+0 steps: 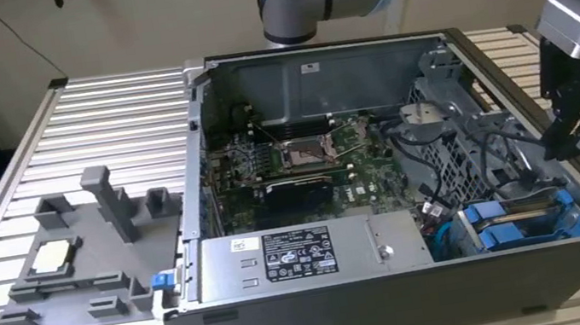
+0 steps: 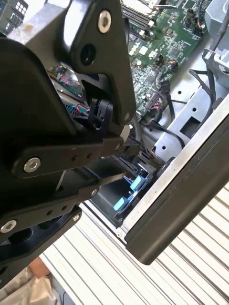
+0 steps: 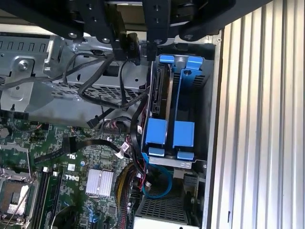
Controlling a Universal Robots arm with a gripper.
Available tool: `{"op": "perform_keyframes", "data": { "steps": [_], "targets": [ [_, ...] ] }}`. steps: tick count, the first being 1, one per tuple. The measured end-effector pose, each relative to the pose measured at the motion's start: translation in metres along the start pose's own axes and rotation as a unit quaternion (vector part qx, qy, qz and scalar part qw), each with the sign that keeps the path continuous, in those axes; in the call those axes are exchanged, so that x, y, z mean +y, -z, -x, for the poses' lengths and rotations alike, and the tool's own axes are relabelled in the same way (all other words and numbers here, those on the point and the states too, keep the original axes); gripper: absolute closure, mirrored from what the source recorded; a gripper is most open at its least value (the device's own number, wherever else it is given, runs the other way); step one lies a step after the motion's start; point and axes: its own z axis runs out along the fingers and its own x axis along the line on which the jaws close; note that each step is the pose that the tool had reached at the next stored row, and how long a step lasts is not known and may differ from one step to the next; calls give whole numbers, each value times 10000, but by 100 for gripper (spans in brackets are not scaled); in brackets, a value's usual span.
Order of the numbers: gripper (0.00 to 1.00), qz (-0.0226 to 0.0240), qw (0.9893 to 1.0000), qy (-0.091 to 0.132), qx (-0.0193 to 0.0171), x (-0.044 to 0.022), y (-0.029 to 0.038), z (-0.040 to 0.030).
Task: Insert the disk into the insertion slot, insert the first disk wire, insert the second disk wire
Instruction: 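Insert the first disk wire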
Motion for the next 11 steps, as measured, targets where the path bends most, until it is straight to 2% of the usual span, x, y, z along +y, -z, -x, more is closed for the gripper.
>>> {"op": "perform_keyframes", "data": {
  "steps": [1,3,11],
  "targets": [
    [69,0,10000,0,0,0,0,0],
    [81,0,10000,0,0,0,0,0],
    [81,0,10000,0,0,-1,0,0]
  ]
}}
